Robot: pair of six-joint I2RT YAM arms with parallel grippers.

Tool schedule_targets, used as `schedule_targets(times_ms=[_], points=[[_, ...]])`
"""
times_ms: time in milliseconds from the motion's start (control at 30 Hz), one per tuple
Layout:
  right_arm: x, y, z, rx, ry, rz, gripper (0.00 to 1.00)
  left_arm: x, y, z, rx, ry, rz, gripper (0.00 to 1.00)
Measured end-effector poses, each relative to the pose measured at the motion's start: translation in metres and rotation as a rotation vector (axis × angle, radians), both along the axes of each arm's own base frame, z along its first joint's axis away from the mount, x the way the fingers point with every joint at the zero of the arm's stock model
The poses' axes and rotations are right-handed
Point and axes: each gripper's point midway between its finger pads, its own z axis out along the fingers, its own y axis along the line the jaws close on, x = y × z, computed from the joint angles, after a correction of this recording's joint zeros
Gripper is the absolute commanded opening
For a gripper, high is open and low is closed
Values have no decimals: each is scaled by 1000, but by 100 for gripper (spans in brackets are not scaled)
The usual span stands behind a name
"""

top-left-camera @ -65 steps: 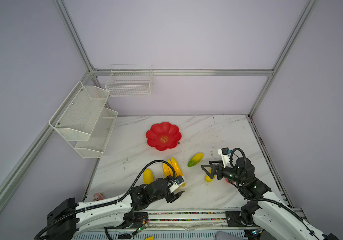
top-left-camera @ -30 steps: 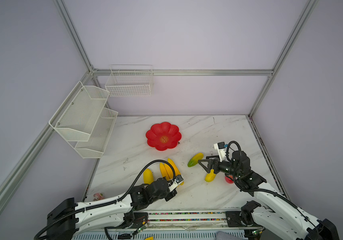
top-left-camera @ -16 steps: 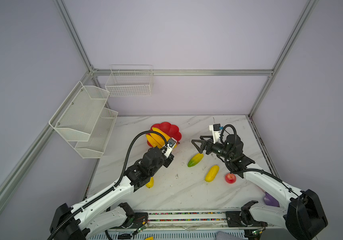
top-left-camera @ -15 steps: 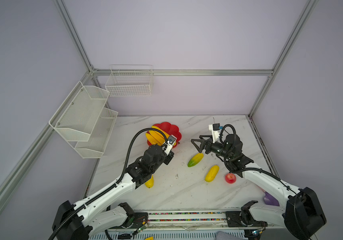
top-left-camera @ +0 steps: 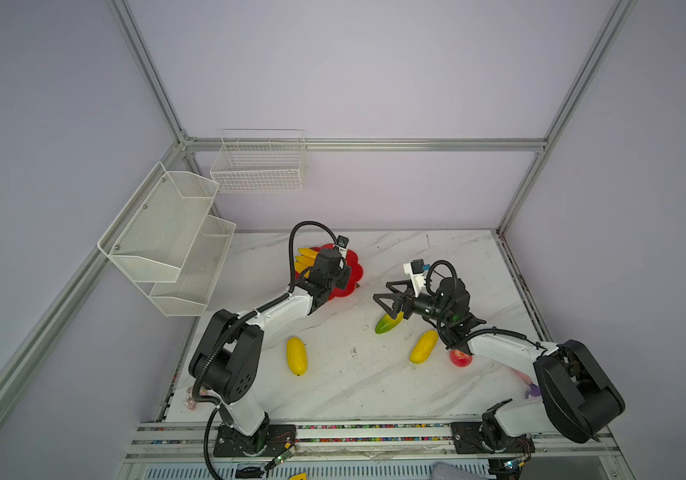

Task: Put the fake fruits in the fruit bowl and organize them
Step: 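Lower the bananas into the red bowl and open the left gripper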

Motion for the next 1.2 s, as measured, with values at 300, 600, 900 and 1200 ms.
schedule_targets(times_ms=[300, 600, 900, 1200], points=[[2, 1, -2, 1, -8, 0, 97, 22, -14, -2, -62, 6, 21, 0], [2, 1, -3, -2, -9, 1, 97, 29, -18, -30, -56, 75, 42, 0], [2, 1, -3, -2, -9, 2, 97, 23, -14, -48, -31, 145, 56, 9], [2, 1, -3, -6, -11, 3, 97, 30, -17, -40, -44, 131, 62, 47]])
